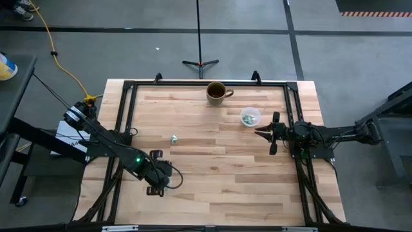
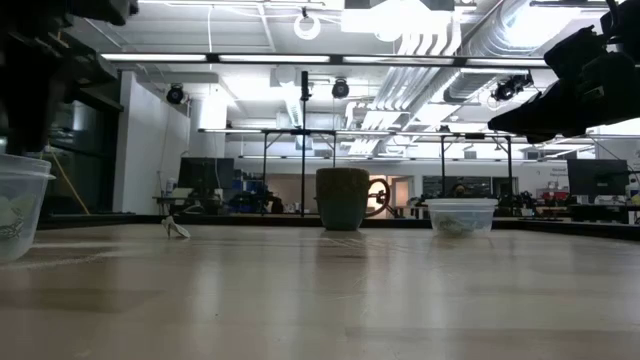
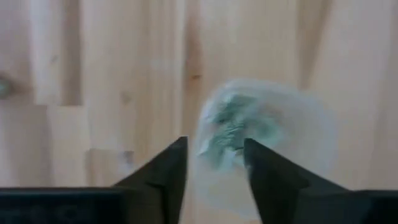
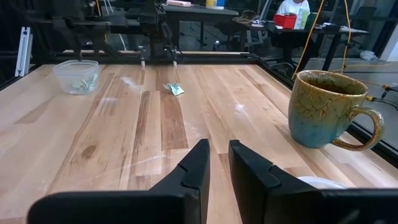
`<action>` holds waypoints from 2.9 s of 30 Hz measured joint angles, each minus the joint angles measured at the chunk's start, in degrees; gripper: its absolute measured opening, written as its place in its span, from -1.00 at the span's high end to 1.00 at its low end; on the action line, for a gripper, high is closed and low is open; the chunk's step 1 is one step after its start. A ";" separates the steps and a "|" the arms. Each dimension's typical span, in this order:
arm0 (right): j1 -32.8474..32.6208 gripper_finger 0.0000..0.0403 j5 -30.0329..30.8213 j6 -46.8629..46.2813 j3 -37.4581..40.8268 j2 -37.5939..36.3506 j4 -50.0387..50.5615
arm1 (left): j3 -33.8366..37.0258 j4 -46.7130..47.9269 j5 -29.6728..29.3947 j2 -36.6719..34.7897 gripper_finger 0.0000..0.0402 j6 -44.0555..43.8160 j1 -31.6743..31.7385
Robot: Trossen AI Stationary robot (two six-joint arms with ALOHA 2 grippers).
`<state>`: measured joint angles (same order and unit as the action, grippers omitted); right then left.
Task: Pick and place Stevia / Truvia into bins
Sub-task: Put the stevia packet into the bottom transparent container
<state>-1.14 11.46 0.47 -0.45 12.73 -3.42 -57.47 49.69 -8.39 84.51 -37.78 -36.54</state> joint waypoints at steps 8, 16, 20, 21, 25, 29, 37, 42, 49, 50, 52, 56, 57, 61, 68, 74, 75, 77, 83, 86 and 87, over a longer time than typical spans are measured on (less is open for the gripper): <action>-0.01 0.77 2.14 1.13 0.00 0.00 -0.45 | 0.93 8.00 -12.45 -0.07 -0.36 4.28 12.98; -0.01 0.74 1.99 1.93 0.00 0.00 -0.70 | 9.12 -10.63 -5.11 -0.07 -0.30 32.06 31.28; -0.01 0.76 1.92 1.97 0.00 0.00 -0.68 | 11.22 -12.25 0.33 -0.07 -0.23 34.58 37.75; 0.01 0.76 1.92 2.02 0.00 0.00 -0.68 | 11.45 -12.31 1.25 -0.07 -0.22 34.70 38.87; -0.01 0.77 1.90 2.58 0.00 0.00 -0.66 | 12.54 -13.48 3.82 -0.07 -0.16 36.06 41.79; -0.01 0.75 1.88 2.97 0.00 0.00 -0.63 | 13.85 -16.49 10.17 0.11 -0.13 37.44 44.03; -0.01 0.76 1.88 3.02 0.00 -0.01 -0.38 | 15.26 -18.07 11.92 0.89 -0.11 37.58 44.90; -0.01 0.77 1.88 3.00 0.00 -0.02 -0.33 | 16.34 -20.00 11.72 2.35 0.01 38.41 44.85; -0.01 0.74 2.06 3.02 0.00 -0.02 -0.42 | 16.63 -20.16 11.11 2.60 0.42 39.13 44.86; -0.01 0.74 2.06 3.02 0.00 -0.02 -0.42 | 16.63 -20.13 11.21 2.61 0.51 39.35 44.86; -0.01 0.75 2.08 3.02 0.00 -0.02 -0.42 | 16.50 -19.99 11.43 2.64 0.70 39.57 44.84; -0.01 0.77 2.08 3.02 0.00 -0.02 -0.44 | 13.75 -16.51 10.77 2.78 0.87 39.00 44.81; -0.01 0.78 2.08 3.02 0.00 -0.02 -0.43 | 12.70 -14.50 10.77 2.77 0.87 38.96 44.77; -0.01 0.78 2.08 2.61 0.00 -0.02 -0.42 | 7.72 -10.77 11.36 1.38 0.80 38.80 42.47; -0.01 0.77 2.08 1.99 0.00 0.00 -0.39 | 3.61 -8.10 17.54 -3.08 0.87 32.28 31.17; 0.00 0.77 1.76 1.92 0.00 -0.01 -0.34 | 2.80 -7.64 15.12 -5.11 0.86 16.08 15.63; 0.00 0.77 1.55 1.92 -0.02 -0.02 -0.31 | 2.82 -7.40 13.60 -5.11 0.85 13.47 12.78; 0.01 0.77 1.57 1.92 0.00 -0.01 -0.32 | 2.82 -8.58 10.57 -5.11 0.85 11.00 7.46; 0.00 0.74 2.07 1.92 0.00 0.00 -1.18 | 2.82 -8.59 3.70 -5.13 0.81 3.03 -0.42; -0.01 0.75 1.95 1.12 0.00 0.00 -1.46 | 2.82 -7.89 1.09 -4.92 0.62 0.39 -0.62; -0.01 0.75 1.92 0.86 0.00 0.00 -1.49 | 2.82 -7.47 0.69 -4.90 0.54 0.26 -0.56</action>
<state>-1.15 13.39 1.33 -0.45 12.73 -4.91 -54.65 42.22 -7.70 79.61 -37.53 -37.10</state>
